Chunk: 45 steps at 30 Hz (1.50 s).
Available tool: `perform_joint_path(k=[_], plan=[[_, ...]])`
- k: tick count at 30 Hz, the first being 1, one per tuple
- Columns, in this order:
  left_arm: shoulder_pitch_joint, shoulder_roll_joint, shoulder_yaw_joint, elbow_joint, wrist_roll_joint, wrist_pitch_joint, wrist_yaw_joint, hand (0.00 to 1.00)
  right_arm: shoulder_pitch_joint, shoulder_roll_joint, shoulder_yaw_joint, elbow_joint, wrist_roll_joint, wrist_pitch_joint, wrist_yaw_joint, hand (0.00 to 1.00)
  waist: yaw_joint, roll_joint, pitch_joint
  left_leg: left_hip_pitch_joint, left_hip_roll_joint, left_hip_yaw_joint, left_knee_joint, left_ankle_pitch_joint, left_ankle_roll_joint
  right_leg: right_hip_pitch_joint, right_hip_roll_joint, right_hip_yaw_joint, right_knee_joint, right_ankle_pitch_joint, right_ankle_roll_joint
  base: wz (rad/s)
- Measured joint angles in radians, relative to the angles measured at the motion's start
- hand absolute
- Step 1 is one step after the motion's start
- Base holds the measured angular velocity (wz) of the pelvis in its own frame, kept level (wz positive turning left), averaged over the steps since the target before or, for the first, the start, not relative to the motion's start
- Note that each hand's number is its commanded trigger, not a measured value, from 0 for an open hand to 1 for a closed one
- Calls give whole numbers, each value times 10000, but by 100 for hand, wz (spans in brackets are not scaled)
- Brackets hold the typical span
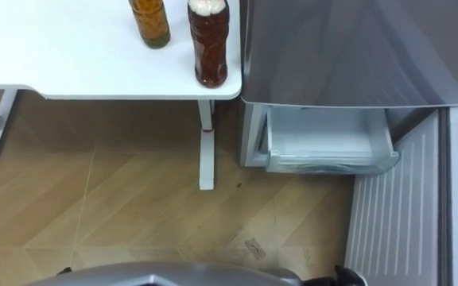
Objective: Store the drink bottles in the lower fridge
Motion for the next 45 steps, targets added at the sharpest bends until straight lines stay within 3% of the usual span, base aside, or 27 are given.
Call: perform_joint_path(k=[5,10,14,17,20,22,26,28,30,33,36,38,45], plan=[[-54,2,570,-426,-839,-123,564,0,-52,-13,-87,-10,-16,-14,-8,0,124,7,7,-22,-1,-74,86,0,0,69,-9,-113,-13,-2,0,6],[-361,24,1192,-838,-1278,-906,1812,0,-18,-45,-282,-2,-35,-48,-232,0,380,51,-10,-46,-13,-139,108,-1,0,115,-11,-145,19,-8,-6,1],[-350,19,1202,-1278,-1472,-1086,2584,0,-34,-38,-278,-19,-56,-135,-352,0,385,27,-24,-73,-34,-222,107,0,0,100,-25,-196,21,-10,-3,5],[-282,20,1205,-1915,-1480,-1438,3264,0,-33,-42,-288,-37,-79,-278,-352,0,373,-41,-81,-117,-60,-314,133,7,12,79,-46,-280,21,-14,4,8],[-220,24,1202,-3059,-1496,-1727,4017,0,-35,-49,-291,-128,-199,-402,-317,0,358,-90,-109,-128,-105,-530,182,8,13,132,-68,-400,24,-15,5,10],[-257,34,1163,-3953,-1439,-2160,4432,0,-144,-82,-289,-156,-374,-495,-268,0,369,-87,-109,-112,-116,-576,186,14,22,169,-76,-420,42,-17,8,6],[-398,59,1182,-5070,-1401,-2460,5140,0,-132,-82,-298,-328,-439,-594,-104,0,364,-77,-97,-23,-124,-579,183,18,29,284,-82,-416,28,-23,19,0],[-395,52,1158,-6243,-1405,-2574,5611,0,-120,-79,-300,-326,-479,-672,-84,0,328,-83,-91,-34,-132,-600,214,17,29,271,-90,-413,32,-26,22,3],[-476,53,1152,-6895,-1407,-2899,5849,0,-129,-78,-297,-326,-510,-691,-82,0,315,-67,-89,-144,-140,-628,276,17,29,246,-93,-409,34,-25,23,4],[-531,64,1152,-8216,-1311,-3021,6092,0,-98,-86,-296,-322,-437,-704,20,0,292,-41,-79,-138,-143,-637,276,17,29,223,-92,-409,27,-25,23,0],[-530,79,1111,-9194,-492,-3127,6196,0,-91,-83,-300,-329,-436,-786,61,0,280,44,-24,-139,-146,-638,262,17,29,215,-93,-409,11,-26,24,0],[-531,87,967,-9767,-162,-3127,6202,0,-87,-85,-309,-317,-434,-793,116,0,205,97,9,-143,-149,-633,258,17,29,206,-93,-405,6,-30,31,0],[-532,185,488,-12539,1629,-3070,5442,0,32,-177,-597,-128,-517,-807,145,0,-89,129,9,-199,-184,-628,265,18,30,157,-131,-426,4,-52,57,0]])
